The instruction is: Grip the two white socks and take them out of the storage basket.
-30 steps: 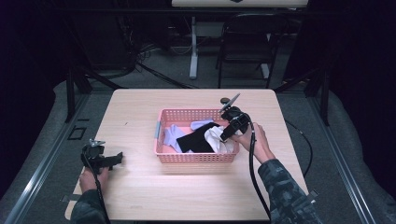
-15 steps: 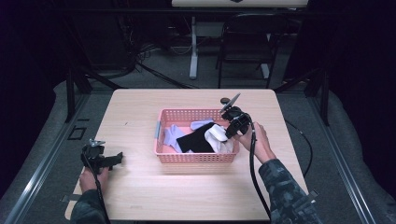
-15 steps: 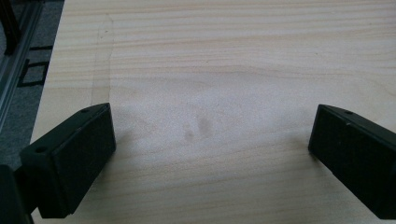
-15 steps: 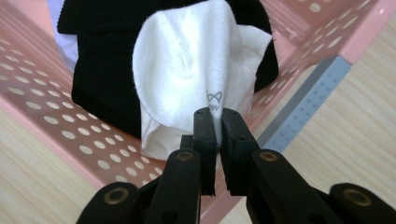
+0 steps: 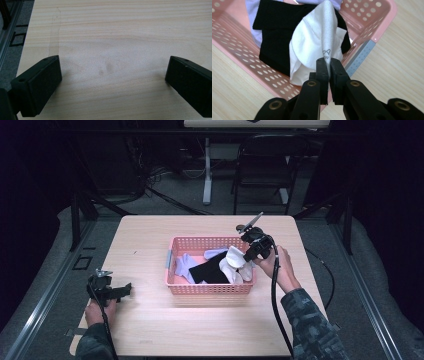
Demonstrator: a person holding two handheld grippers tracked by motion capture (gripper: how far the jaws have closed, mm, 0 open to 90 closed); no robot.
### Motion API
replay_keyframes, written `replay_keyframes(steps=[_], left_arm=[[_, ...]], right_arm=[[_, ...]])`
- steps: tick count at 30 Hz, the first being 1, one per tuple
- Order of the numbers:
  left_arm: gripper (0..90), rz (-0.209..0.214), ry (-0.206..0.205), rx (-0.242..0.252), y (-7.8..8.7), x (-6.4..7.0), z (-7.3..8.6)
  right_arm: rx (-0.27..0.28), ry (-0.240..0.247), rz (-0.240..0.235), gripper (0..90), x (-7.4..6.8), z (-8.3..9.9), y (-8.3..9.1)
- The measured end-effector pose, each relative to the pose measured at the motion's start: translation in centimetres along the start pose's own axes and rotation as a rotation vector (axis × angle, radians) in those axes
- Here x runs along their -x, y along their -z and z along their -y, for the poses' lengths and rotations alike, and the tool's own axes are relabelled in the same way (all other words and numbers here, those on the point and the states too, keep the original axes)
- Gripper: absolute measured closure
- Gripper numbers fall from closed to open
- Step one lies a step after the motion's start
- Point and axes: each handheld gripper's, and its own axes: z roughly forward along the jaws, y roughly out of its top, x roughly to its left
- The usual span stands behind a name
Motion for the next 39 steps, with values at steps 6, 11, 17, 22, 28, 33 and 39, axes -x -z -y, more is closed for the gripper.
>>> replay_keyframes(steps=[6,11,17,22,28,33,39], left_arm=[[0.5,0.0,0.0,0.0,0.0,0.0,0.0],[0.5,0.0,0.0,0.0,0.0,0.0,0.0],[0.5,0.0,0.0,0.0,0.0,0.0,0.0],[0.5,0.0,0.0,0.0,0.0,0.0,0.0],[0.5,0.0,0.0,0.0,0.0,0.0,0.0],[0.5,0.0,0.0,0.0,0.0,0.0,0.0],[0.5,0.0,0.0,0.0,0.0,0.0,0.0]], right_arm=[[0.026,-0.002,-0.002,86.5,0.0,-0.5,1.1],[0.028,0.024,-0.013,86.6,0.0,-1.0,2.5],[0.045,0.027,-0.016,86.8,0.0,-1.4,3.6],[0.062,0.024,-0.019,86.8,-0.1,-1.6,4.5],[0.076,0.022,-0.019,86.9,0.1,-1.8,5.6],[0.098,0.029,-0.007,87.0,0.2,-1.8,6.9],[0.107,0.029,0.001,87.1,0.5,-1.6,7.9]])
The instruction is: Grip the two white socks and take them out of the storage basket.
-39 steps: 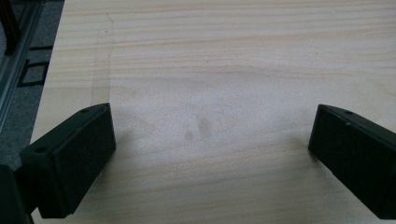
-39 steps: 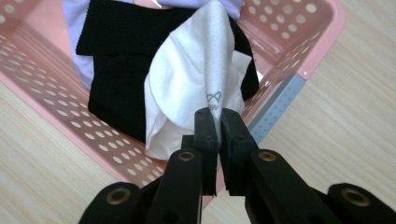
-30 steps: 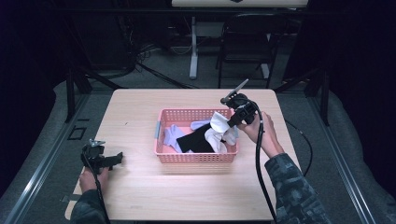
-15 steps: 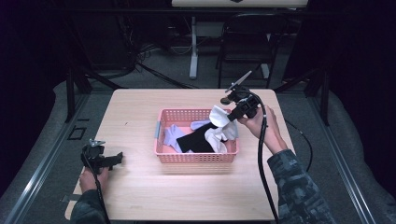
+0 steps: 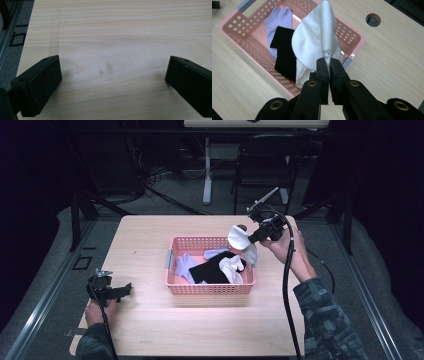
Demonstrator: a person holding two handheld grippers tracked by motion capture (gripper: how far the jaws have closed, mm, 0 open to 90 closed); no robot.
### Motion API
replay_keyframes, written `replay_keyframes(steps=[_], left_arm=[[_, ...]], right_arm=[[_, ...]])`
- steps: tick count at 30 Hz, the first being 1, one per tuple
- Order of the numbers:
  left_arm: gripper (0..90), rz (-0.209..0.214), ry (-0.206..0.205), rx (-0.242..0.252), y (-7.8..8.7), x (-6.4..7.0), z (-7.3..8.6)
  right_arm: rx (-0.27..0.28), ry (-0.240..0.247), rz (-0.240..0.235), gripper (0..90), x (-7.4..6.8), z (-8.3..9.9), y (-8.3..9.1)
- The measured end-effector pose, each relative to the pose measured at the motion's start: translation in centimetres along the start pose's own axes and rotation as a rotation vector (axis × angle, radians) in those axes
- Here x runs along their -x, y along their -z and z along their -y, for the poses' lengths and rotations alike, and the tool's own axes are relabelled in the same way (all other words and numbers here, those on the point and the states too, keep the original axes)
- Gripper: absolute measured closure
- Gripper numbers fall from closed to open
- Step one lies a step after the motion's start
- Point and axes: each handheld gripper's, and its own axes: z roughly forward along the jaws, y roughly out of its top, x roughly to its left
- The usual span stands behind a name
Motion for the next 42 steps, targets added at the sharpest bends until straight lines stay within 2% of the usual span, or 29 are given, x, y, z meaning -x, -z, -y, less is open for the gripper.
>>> replay_keyframes(steps=[12,21,22,25,29,37,40,42], left_arm=[[0.5,0.0,0.0,0.0,0.0,0.0,0.0],[0.5,0.0,0.0,0.0,0.0,0.0,0.0],[0.5,0.0,-0.003,-0.001,0.0,0.0,0.0],[0.5,0.0,-0.002,0.0,0.0,0.0,0.0],[0.5,0.0,-0.003,0.0,0.0,0.0,0.0],[0.5,0.0,0.001,-0.001,0.0,0.0,0.0],[0.5,0.001,0.0,-0.002,0.0,0.0,0.0],[0.5,0.001,-0.002,-0.001,0.0,0.0,0.0]], right_arm=[[0.024,-0.047,0.024,87.1,1.7,1.4,1.8],[0.018,-0.092,0.048,87.2,4.1,3.2,2.5],[0.02,-0.112,0.05,87.2,4.6,3.8,2.4],[0.019,-0.127,0.054,87.2,5.0,4.4,2.3],[0.007,-0.156,0.069,87.2,6.3,5.7,2.1],[-0.003,-0.195,0.063,87.2,7.3,7.5,1.1],[-0.054,-0.202,0.063,87.2,7.8,8.4,0.0],[-0.06,-0.206,0.066,87.3,7.9,8.6,-0.3]])
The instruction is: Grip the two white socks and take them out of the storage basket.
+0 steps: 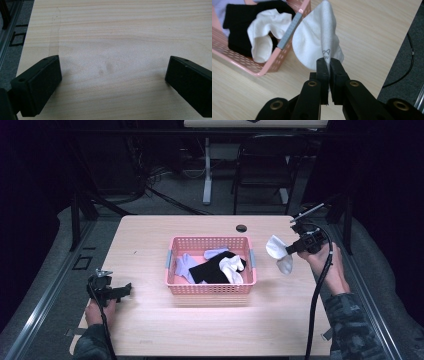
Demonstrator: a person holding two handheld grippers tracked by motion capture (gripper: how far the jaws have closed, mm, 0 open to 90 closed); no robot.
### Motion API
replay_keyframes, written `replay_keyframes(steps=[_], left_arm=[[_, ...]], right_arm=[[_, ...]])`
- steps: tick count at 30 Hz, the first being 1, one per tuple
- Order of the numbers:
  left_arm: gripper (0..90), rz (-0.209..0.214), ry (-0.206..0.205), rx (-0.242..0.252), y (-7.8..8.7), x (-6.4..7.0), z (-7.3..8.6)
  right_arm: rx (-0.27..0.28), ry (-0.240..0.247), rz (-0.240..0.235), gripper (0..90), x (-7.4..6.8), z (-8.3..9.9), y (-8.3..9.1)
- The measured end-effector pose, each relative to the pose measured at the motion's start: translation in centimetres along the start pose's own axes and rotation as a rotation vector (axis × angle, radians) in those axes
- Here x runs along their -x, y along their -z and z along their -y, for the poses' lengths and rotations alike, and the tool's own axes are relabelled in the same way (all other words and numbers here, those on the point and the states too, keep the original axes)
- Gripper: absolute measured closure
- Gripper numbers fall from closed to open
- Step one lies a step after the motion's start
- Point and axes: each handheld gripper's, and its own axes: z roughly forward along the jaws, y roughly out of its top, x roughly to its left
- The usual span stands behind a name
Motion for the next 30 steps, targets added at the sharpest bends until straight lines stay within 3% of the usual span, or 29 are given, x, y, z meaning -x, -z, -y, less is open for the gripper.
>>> replay_keyframes(steps=[5,10,19,28,30], left_arm=[[0.5,0.001,-0.001,-0.001,0.0,0.0,0.0],[0.5,0.001,-0.003,0.0,0.0,0.0,0.0],[0.5,0.003,-0.006,-0.001,0.1,0.0,0.1],[0.5,0.004,-0.006,-0.001,0.1,0.0,0.1],[0.5,0.004,-0.007,-0.002,0.1,0.0,0.1]], right_arm=[[-0.054,-0.011,-0.011,87.2,0.5,1.1,-2.9],[-0.092,-0.021,-0.021,87.2,0.8,1.9,-4.6],[-0.139,-0.061,-0.042,87.1,1.2,3.8,-8.9],[-0.156,-0.069,-0.05,86.7,1.4,4.8,-10.6],[-0.13,-0.093,-0.053,86.5,1.3,5.1,-10.9]])
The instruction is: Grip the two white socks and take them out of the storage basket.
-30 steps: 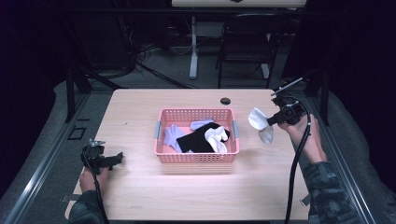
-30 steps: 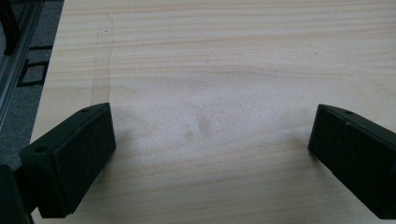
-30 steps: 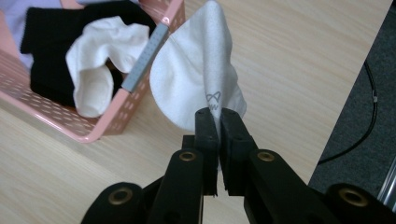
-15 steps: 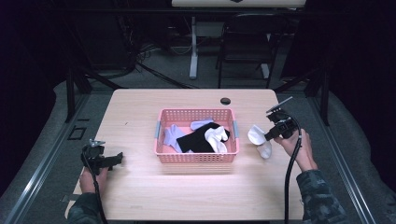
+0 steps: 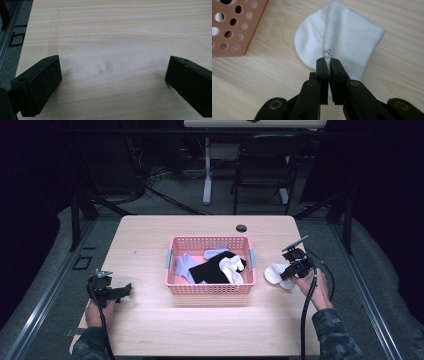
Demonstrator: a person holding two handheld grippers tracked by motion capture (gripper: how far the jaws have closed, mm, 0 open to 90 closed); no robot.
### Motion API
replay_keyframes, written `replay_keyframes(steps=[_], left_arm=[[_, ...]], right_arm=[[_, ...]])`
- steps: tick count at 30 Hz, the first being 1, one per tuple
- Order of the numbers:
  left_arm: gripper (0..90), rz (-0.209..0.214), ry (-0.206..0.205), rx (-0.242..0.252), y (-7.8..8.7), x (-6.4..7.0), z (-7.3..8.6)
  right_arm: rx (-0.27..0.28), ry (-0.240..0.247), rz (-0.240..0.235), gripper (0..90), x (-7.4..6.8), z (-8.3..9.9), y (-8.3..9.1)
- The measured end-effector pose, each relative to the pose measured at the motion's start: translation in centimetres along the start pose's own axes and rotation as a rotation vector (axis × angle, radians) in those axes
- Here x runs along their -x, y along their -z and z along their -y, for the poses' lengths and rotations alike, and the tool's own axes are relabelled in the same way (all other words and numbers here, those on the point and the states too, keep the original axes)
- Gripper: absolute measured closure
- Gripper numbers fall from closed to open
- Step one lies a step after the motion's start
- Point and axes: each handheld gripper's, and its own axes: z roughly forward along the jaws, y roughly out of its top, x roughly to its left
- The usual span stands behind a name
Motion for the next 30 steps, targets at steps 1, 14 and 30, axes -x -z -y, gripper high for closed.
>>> replay_keyframes(steps=[1,14,30], left_arm=[[0.5,0.0,0.0,0.0,0.0,0.0,0.0],[0.5,0.0,0.0,0.0,0.0,0.0,0.0],[0.5,0.0,0.001,0.001,0.0,0.0,0.0]], right_arm=[[-0.017,0.011,-0.004,85.8,0.2,0.1,-0.1],[0.033,0.018,-0.025,37.5,0.3,0.7,1.6],[0.133,0.142,0.013,4.3,-3.4,-1.7,7.4]])
